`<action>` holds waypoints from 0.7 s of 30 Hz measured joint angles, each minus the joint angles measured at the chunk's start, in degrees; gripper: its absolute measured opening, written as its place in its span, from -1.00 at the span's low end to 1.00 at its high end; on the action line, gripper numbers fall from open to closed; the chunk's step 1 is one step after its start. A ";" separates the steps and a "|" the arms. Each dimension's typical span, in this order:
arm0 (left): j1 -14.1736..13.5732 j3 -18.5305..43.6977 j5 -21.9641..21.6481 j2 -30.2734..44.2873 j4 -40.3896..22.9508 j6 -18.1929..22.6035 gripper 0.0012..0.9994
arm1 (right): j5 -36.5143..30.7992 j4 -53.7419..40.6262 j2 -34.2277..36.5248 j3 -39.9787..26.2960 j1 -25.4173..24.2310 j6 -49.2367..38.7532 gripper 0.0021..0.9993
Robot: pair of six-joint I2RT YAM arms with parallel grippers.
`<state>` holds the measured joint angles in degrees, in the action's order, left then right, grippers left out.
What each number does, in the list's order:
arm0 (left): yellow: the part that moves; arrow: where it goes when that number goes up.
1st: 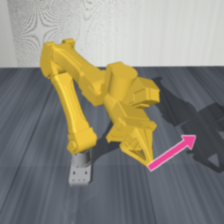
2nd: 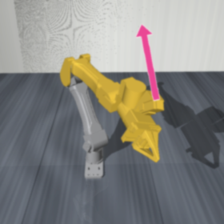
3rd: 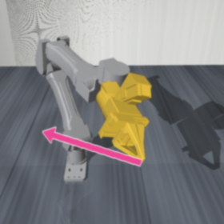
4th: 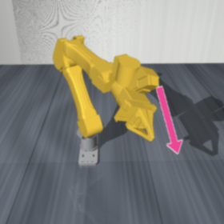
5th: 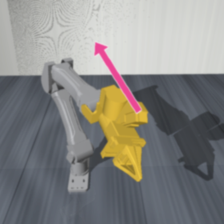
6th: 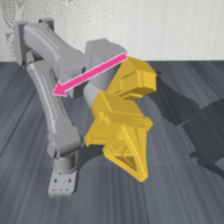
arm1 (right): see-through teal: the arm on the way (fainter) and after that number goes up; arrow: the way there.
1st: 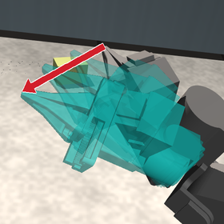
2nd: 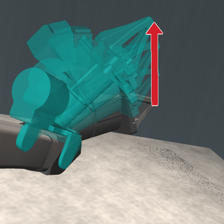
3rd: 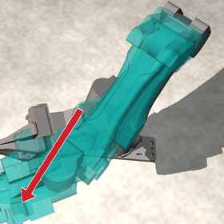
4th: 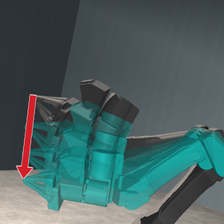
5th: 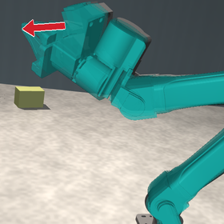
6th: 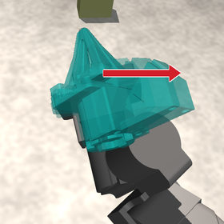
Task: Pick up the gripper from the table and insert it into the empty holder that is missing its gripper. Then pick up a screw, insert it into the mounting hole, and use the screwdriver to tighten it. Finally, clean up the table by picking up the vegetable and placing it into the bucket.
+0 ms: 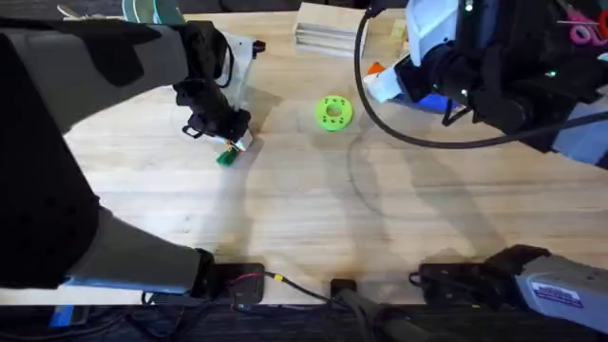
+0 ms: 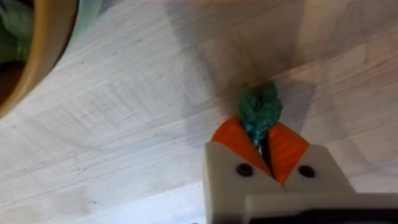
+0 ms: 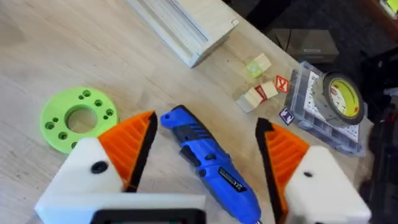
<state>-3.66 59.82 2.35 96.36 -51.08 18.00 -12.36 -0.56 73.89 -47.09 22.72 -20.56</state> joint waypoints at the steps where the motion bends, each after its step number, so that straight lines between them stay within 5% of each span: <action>1: 0.00 0.15 0.01 0.02 -0.65 0.02 -0.97 | 0.00 -0.02 0.00 0.00 0.00 0.00 0.98; 13: 0.00 15.40 2.54 -3.26 -9.24 0.00 -0.98 | 0.00 -0.02 0.00 0.00 0.00 0.00 0.98; 21: 0.79 23.95 2.61 -8.12 -2.89 0.00 -0.98 | 0.00 -0.04 -0.01 0.00 0.00 0.00 0.98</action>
<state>-2.87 83.76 4.96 88.24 -53.97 18.00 -12.36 -0.59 73.87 -47.09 22.72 -20.56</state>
